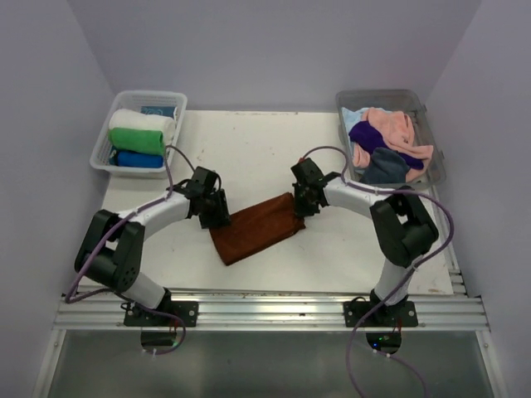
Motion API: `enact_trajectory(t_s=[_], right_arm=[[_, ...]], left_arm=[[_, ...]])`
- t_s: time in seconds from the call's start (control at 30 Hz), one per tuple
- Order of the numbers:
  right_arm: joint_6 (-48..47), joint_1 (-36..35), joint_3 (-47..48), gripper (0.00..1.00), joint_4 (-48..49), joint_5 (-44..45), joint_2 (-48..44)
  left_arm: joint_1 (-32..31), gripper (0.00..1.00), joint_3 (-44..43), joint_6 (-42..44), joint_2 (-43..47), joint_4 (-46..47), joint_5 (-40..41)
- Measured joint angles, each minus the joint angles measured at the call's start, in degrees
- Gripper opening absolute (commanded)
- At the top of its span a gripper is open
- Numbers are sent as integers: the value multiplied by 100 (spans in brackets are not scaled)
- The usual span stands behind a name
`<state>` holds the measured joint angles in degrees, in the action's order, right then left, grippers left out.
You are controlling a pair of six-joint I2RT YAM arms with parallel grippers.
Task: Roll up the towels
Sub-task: Fold the towel
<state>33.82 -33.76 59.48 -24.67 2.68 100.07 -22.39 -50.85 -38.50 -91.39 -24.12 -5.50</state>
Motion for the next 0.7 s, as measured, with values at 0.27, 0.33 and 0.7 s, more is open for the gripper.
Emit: enact_trajectory(t_s=[0.27, 0.33, 0.7], right_arm=[[-903, 470, 2170, 34, 122, -144, 1414], [-1005, 461, 2291, 35, 162, -214, 1322], [-535, 310, 638, 26, 385, -435, -221]], left_arm=[[-267, 54, 472, -74, 973, -503, -179], [-369, 55, 378, -7, 1014, -627, -208], [-396, 41, -295, 365, 422, -579, 39]])
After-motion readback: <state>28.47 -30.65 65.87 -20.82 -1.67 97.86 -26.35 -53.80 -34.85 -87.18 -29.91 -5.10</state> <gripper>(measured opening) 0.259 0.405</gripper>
